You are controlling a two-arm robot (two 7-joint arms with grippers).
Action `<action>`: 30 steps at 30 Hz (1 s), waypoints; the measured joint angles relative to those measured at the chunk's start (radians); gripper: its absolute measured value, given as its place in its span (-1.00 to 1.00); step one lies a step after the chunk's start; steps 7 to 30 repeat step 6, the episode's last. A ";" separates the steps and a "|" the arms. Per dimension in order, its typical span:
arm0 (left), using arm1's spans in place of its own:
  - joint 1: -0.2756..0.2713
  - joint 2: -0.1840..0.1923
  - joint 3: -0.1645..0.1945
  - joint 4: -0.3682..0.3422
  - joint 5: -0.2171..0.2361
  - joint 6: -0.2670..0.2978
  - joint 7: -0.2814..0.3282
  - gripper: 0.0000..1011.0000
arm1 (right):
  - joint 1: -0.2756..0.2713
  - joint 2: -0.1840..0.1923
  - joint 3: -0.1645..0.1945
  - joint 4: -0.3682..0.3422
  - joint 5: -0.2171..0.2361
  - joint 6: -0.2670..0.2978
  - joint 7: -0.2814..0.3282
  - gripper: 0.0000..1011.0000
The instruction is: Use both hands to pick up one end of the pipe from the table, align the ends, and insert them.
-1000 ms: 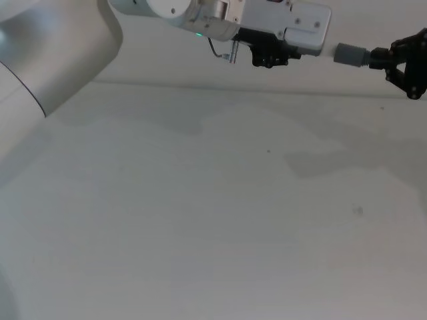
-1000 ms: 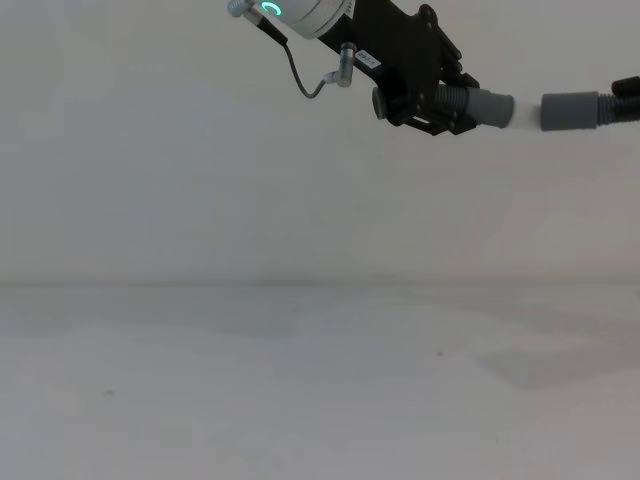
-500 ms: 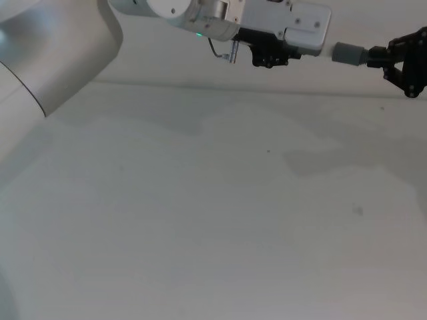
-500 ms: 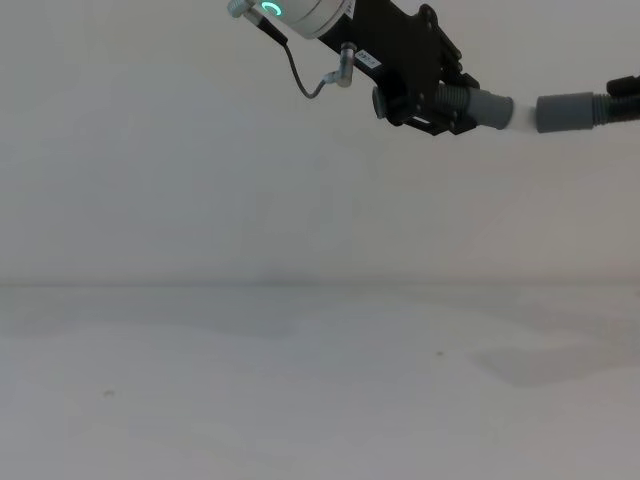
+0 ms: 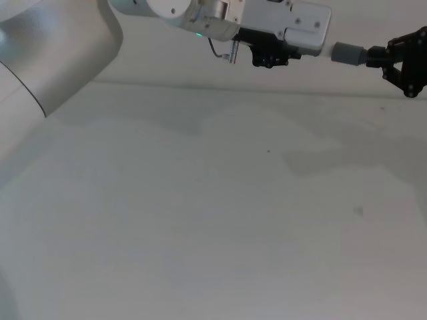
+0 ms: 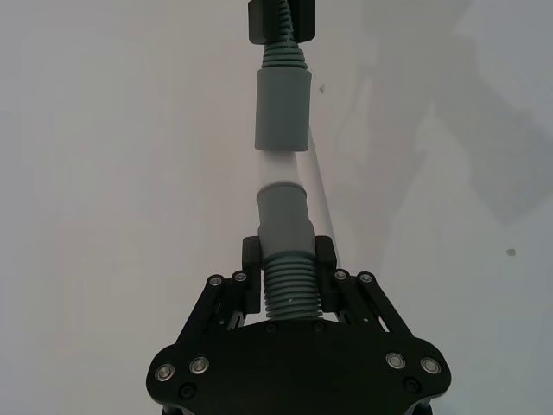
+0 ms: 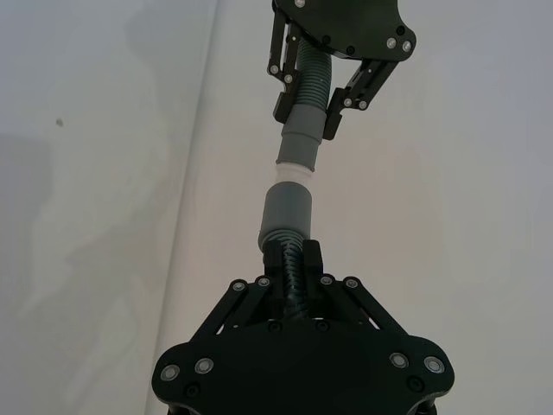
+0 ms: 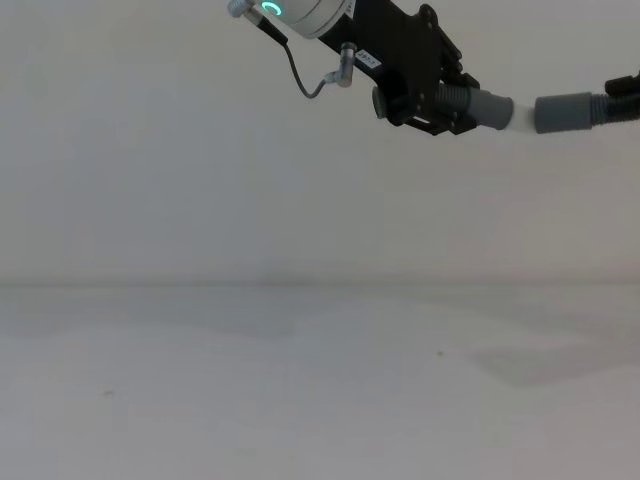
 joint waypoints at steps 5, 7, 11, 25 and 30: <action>0.000 0.000 0.000 0.000 0.000 0.000 0.000 -0.30 | 0.000 0.000 -0.001 0.001 0.001 0.000 0.000 -0.73; 0.000 0.000 0.000 0.000 0.000 0.000 0.000 -0.30 | 0.001 -0.001 -0.001 0.001 0.001 0.000 0.001 -0.73; 0.000 0.000 0.000 0.000 0.000 0.000 0.000 -0.30 | 0.001 -0.001 -0.001 0.001 0.001 0.000 0.001 -0.73; 0.000 0.000 0.000 0.000 0.000 0.000 0.000 -0.30 | 0.001 -0.001 -0.001 0.001 0.001 0.000 0.001 -0.73; 0.000 0.000 0.000 0.000 0.000 0.000 0.000 -0.30 | 0.001 -0.001 -0.001 0.001 0.001 0.000 0.001 -0.73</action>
